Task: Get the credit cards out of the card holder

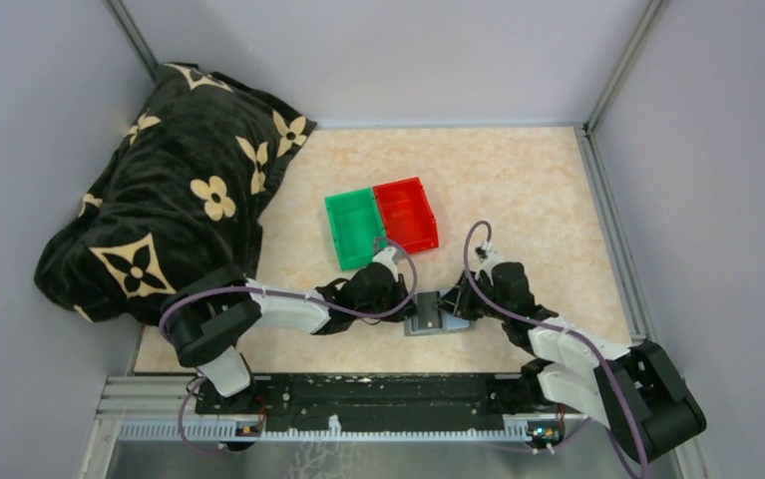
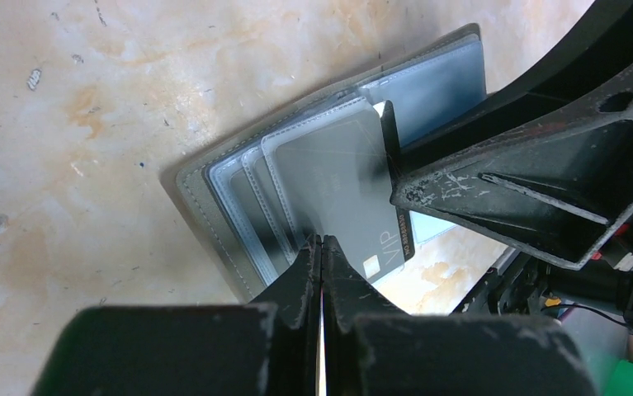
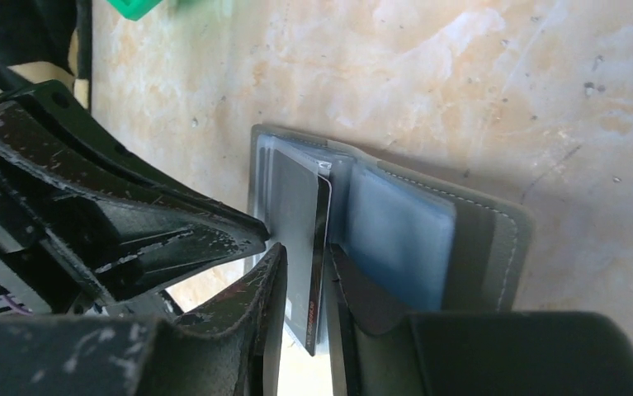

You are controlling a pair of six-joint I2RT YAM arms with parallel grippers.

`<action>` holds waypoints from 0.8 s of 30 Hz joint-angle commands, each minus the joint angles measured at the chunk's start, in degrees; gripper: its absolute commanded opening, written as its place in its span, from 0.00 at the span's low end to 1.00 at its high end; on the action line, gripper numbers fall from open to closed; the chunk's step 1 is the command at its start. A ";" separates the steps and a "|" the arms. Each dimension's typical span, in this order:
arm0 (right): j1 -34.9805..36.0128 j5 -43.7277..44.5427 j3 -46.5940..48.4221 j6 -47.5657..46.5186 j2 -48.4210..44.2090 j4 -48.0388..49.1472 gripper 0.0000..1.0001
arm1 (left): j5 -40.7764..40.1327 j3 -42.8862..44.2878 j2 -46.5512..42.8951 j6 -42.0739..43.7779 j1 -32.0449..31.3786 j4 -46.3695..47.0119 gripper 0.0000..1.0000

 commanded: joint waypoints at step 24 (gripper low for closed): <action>1.46 -13.46 -2.26 -0.66 0.98 11.00 0.24 | -1.50 -0.11 0.55 0.28 0.09 -2.37 0.00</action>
